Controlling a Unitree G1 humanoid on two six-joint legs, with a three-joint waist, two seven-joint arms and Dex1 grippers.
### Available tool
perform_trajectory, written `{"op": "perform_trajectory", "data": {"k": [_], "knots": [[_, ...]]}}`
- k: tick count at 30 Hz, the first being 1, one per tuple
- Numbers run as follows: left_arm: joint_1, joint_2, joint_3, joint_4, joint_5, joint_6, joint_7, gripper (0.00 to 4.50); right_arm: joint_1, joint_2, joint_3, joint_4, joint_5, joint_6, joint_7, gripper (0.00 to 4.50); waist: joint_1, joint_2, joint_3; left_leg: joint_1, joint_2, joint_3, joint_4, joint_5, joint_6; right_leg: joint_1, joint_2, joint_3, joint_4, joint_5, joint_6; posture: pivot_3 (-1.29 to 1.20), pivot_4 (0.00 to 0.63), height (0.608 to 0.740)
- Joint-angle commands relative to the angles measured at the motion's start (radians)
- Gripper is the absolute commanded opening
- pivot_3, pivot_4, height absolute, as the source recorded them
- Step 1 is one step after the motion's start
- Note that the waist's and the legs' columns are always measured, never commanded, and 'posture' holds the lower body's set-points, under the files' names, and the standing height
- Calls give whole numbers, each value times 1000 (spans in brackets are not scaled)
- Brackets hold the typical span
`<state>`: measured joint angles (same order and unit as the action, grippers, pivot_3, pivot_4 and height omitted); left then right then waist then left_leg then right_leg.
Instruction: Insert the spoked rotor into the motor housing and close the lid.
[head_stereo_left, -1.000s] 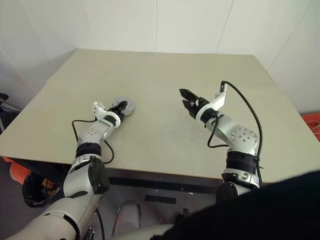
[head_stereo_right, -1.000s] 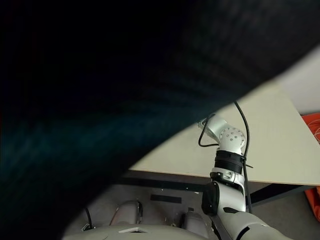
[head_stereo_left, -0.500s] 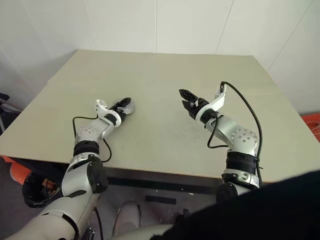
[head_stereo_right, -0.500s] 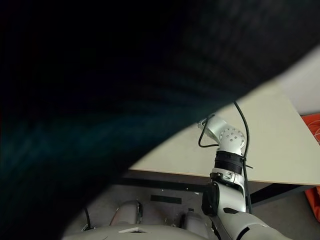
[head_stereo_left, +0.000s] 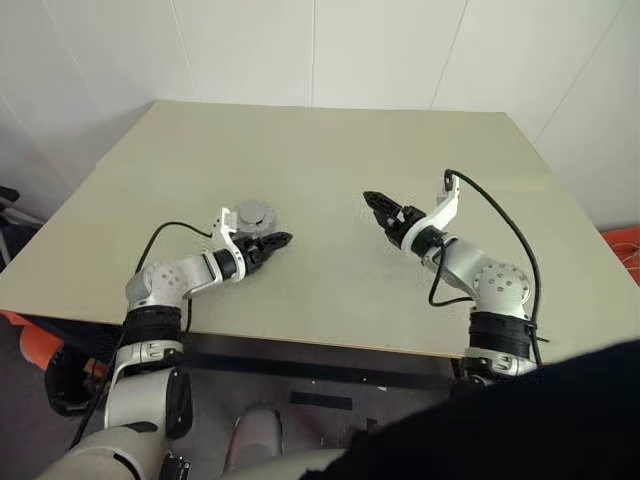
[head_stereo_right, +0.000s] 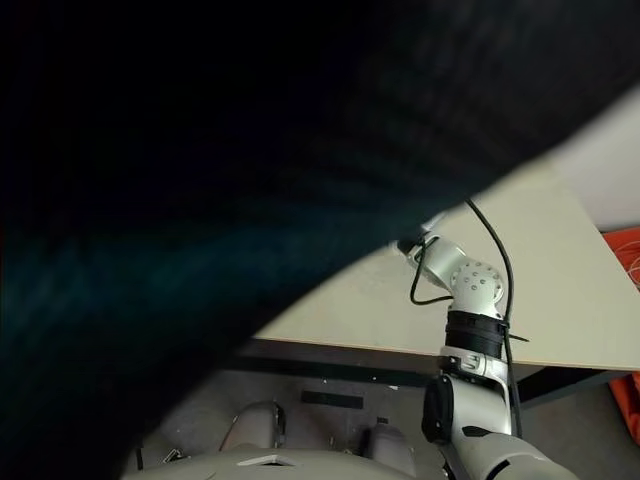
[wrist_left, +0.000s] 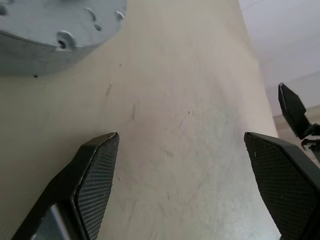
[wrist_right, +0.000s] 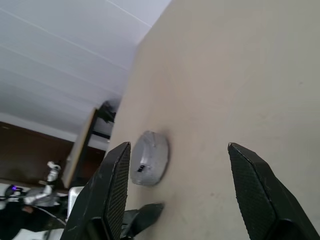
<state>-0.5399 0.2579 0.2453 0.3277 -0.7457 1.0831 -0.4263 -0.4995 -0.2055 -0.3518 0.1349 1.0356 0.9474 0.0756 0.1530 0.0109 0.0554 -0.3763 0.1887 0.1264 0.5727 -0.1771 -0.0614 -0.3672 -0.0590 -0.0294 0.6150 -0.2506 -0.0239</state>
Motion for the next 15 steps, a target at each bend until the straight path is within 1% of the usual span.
{"op": "perform_trajectory", "data": {"k": [1,3,7,9,12,15], "knots": [[15,30,-90,-141,60,-101,-79,4270,45,-109,62,-85,-88,-21,132,3486,1,0,0,0,0,0,0,0,0,0,0,0,0,0,0,0,0,740],[30,47,-138,-183,104,-166,-114,4270,84,-180,107,-107,-144,-44,217,3486,0,0,0,-1,0,0,0,0,0,0,0,0,-1,0,0,0,0,740],[68,86,-232,-248,193,-296,-192,4270,176,-320,182,-163,-271,-149,401,3486,0,0,0,0,1,0,0,0,0,0,1,1,-1,0,0,0,0,740],[86,102,-257,-281,211,-328,-225,4270,218,-364,185,-207,-278,-171,484,3486,-1,0,0,0,0,1,0,0,0,0,1,1,-2,0,0,0,0,740],[107,130,-285,-322,226,-361,-275,4270,264,-389,193,-277,-287,-175,541,3486,-4,0,0,1,1,1,0,0,1,-1,1,1,-2,0,0,0,0,740],[119,142,-291,-343,224,-378,-309,4270,287,-358,228,-327,-324,-187,517,3486,-5,0,0,3,2,2,0,1,3,0,1,2,-1,-1,-1,0,0,740]]}}
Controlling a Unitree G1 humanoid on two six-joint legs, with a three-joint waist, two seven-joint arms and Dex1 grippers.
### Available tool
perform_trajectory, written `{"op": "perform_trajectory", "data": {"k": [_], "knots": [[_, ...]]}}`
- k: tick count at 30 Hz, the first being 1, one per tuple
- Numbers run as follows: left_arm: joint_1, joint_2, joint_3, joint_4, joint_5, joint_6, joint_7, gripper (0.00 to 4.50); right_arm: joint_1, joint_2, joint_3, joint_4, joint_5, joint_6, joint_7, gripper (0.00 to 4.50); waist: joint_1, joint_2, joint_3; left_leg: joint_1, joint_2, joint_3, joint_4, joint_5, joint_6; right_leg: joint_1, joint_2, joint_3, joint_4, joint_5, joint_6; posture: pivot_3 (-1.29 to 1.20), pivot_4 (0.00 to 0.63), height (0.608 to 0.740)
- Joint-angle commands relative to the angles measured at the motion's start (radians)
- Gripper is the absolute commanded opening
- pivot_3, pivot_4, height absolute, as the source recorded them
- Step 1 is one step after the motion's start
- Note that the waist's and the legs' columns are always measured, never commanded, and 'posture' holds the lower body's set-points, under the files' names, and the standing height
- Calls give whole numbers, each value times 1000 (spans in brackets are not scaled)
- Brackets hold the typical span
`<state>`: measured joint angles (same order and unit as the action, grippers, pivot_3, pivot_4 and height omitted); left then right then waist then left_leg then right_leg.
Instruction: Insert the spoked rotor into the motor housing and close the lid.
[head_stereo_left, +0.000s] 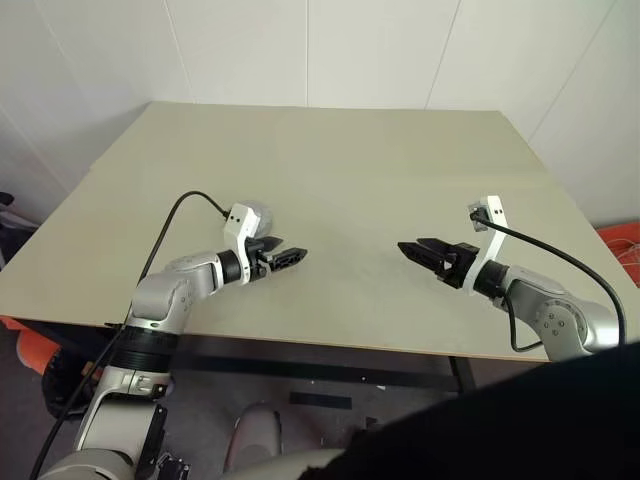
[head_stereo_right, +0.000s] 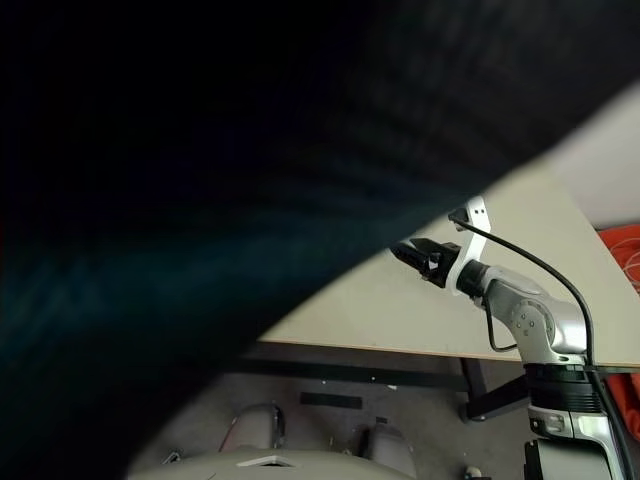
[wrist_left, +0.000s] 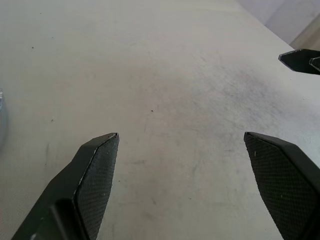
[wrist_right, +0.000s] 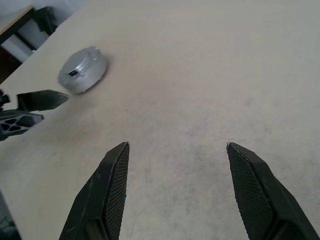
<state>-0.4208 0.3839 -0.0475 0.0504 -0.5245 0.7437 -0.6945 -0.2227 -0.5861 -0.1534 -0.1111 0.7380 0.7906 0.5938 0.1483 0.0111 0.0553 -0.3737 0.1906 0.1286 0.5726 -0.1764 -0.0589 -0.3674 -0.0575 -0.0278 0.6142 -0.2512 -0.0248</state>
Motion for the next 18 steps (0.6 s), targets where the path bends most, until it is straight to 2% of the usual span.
{"op": "perform_trajectory", "data": {"k": [1,7,18], "knots": [[1,16,4,-69,2,-44,-44,4270,17,36,43,-93,-38,-35,-9,3486,0,0,0,0,0,0,0,0,1,0,0,0,0,-2,-4,0,0,740],[10,-2,2,-93,13,-79,-38,4270,16,98,80,-89,-126,-106,-33,3486,-1,0,0,4,0,5,0,2,3,2,-1,3,1,-2,-5,0,0,740],[11,-7,27,-96,-5,-71,-37,4270,-4,96,69,-26,-190,-156,9,3486,-3,0,0,4,0,7,0,1,5,1,-1,3,2,-2,-5,0,0,740]]}}
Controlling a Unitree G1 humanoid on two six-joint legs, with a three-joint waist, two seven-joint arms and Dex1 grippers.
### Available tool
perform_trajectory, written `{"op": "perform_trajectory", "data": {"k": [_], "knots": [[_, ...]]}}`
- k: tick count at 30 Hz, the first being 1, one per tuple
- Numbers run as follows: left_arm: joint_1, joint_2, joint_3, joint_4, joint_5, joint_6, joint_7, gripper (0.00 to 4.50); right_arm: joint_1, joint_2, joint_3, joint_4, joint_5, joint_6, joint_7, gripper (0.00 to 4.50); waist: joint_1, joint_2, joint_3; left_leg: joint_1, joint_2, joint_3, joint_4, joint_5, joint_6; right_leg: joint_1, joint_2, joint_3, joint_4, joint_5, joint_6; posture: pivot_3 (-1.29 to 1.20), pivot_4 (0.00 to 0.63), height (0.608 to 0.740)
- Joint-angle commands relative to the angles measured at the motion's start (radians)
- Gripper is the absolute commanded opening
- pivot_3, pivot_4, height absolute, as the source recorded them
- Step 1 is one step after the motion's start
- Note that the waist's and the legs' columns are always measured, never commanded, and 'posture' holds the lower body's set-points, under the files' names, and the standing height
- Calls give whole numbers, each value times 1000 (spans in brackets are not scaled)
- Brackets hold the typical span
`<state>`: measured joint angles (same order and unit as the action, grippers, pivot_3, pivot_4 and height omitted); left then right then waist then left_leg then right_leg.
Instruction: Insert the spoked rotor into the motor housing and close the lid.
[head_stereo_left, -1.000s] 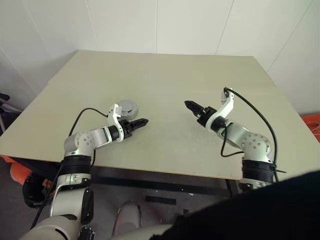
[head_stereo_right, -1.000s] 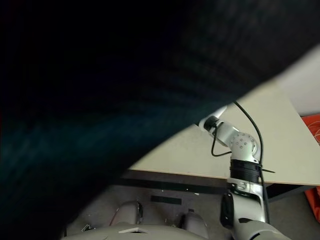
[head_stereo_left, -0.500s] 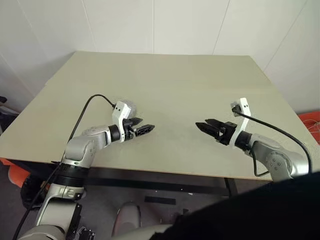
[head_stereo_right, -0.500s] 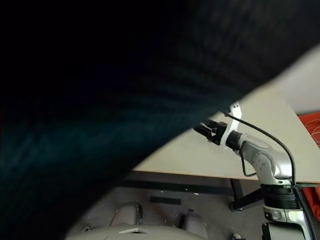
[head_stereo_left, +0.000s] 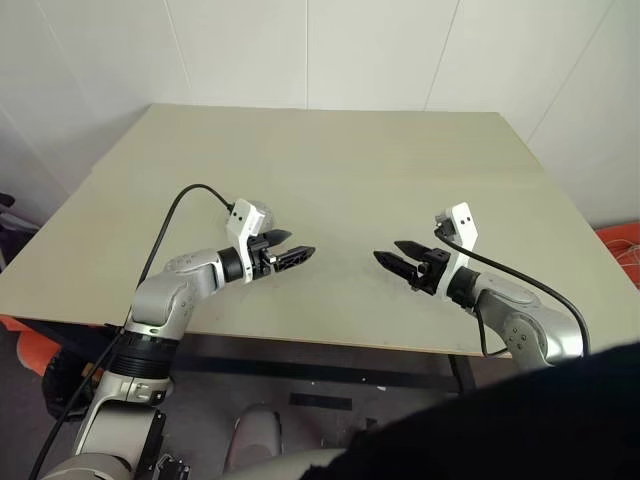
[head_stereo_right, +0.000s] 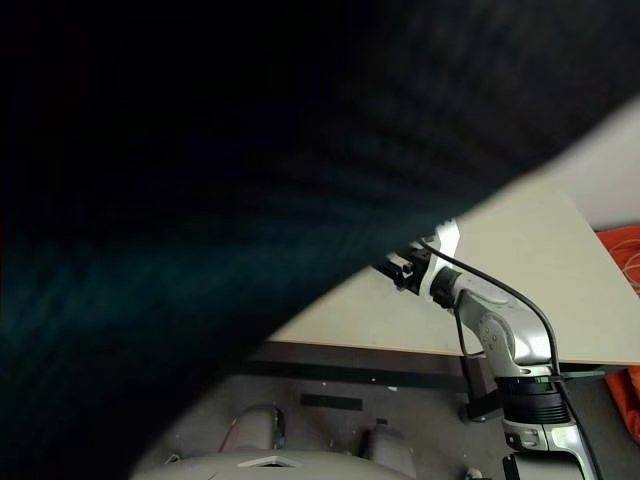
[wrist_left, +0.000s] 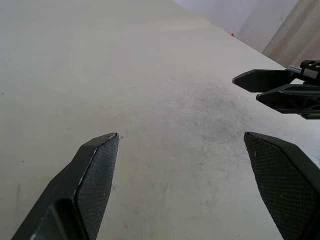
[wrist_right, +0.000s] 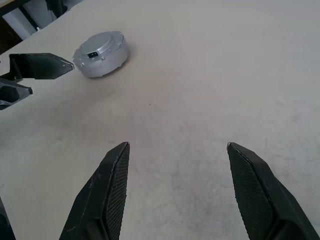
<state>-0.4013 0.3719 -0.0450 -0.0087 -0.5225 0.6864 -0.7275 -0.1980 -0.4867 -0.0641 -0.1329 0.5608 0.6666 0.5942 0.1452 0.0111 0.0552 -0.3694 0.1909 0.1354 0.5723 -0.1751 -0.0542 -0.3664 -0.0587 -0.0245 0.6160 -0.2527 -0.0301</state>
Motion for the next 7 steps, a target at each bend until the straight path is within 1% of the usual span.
{"op": "perform_trajectory", "data": {"k": [1,7], "knots": [[-8,4,24,-36,-6,-16,-4,4270,-31,-2,-20,2,-19,-36,8,3486,0,0,0,0,0,0,0,0,0,0,0,0,0,0,0,0,0,740],[-3,3,22,-36,0,-21,1,4270,-41,12,-22,33,-49,-61,-5,3486,-1,0,0,1,0,1,0,0,1,0,0,1,0,0,0,0,0,740]]}}
